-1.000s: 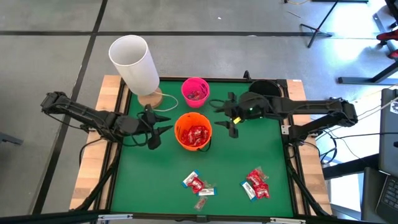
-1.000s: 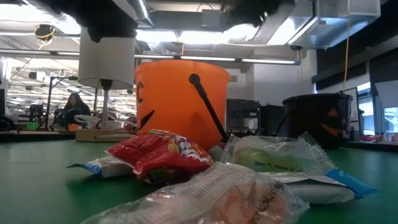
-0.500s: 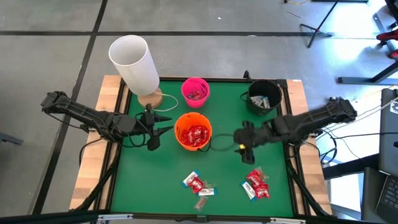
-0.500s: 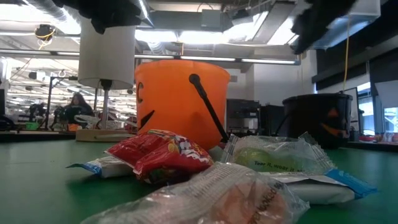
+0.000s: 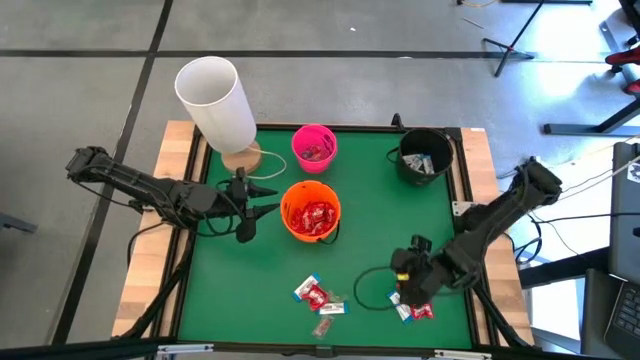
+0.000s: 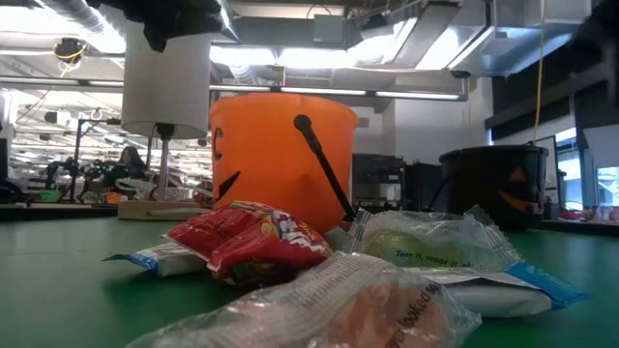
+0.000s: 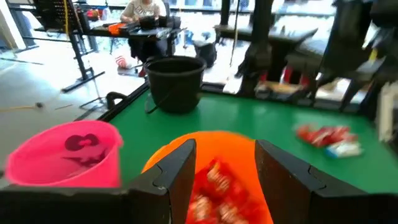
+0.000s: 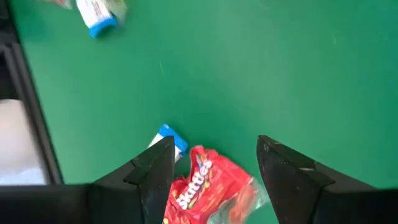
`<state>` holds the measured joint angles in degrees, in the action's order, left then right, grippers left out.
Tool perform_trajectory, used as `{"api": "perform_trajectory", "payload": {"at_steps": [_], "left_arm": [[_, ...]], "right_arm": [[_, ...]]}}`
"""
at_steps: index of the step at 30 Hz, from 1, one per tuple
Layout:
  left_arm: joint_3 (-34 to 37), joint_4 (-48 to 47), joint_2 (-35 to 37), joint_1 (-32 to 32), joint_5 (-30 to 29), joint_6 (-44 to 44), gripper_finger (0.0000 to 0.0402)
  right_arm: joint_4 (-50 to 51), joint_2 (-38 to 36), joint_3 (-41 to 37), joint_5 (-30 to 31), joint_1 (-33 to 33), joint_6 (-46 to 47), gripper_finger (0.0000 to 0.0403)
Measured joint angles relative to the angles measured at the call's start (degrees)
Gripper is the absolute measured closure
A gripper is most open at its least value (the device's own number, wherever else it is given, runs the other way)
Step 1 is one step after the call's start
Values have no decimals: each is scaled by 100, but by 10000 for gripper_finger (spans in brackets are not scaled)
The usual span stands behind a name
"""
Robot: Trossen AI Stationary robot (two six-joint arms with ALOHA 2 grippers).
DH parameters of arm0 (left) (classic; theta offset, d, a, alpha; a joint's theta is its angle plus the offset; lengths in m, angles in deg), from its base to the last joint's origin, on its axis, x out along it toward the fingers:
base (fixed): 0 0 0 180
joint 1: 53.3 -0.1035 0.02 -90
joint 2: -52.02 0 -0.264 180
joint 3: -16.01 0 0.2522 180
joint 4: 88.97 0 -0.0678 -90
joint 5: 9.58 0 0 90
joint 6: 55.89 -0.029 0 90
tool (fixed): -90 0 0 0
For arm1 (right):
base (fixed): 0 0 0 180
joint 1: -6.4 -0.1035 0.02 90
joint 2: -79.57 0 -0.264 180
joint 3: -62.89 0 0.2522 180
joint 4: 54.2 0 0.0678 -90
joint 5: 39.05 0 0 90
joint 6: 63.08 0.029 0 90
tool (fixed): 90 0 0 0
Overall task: Sort candy
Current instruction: Put the red candy into the orange bin
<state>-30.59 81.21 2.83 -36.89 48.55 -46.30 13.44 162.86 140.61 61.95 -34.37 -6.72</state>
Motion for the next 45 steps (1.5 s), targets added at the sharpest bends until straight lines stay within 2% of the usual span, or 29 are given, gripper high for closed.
{"api": "perform_trajectory", "payload": {"at_steps": [5, 11, 16, 31, 35, 45], "left_arm": [[0, 324, 2, 198, 277, -29, 242], [0, 433, -1, 427, 257, -70, 242], [0, 454, -47, 553, 248, 197, 242], [0, 603, -223, 748, 670, 88, 242], [0, 606, -223, 805, 656, 232, 242], [0, 646, -221, 843, 650, 302, 242]], "right_arm": [[24, 457, 0, 52, -297, 683, 181], [23, 919, 0, -405, -328, 1218, 181], [33, 1223, 0, -659, -324, 1423, 181], [226, 2002, 0, -716, -307, 2079, 183], [208, 2095, 0, -788, -309, 2151, 218], [203, 2091, 34, -145, -309, 2121, 388]]}}
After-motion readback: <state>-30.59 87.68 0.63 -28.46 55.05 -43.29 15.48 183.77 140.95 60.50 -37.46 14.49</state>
